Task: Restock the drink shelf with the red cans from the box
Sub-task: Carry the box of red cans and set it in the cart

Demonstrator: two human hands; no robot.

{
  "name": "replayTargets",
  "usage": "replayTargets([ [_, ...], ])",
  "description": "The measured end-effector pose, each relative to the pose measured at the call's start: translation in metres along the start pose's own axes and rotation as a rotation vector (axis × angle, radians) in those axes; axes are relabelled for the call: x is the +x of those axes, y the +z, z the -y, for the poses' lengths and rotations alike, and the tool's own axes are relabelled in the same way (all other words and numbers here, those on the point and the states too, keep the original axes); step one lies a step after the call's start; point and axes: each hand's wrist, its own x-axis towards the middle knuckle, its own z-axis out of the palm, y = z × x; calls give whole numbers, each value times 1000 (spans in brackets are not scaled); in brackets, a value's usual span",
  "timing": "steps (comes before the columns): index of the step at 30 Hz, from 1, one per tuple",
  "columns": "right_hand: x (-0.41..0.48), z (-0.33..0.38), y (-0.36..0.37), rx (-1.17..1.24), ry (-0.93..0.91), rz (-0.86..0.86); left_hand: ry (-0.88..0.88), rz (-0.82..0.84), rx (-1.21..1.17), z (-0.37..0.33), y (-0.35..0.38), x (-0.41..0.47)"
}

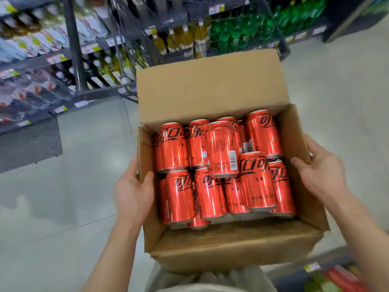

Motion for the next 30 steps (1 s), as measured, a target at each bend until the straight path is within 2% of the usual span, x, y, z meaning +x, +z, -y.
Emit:
replayTargets([
  [12,105,37,-68,-15,-3,-55,83,-32,22,-100,33,72],
  [17,155,62,-86,8,-29,-43,41,-28,-12,-137,37,106],
  [26,260,114,-99,-15,-146,13,-5,-127,17,-204,43,161],
  [30,323,141,-101,-26,-231,77,-90,-191,20,-224,57,190],
])
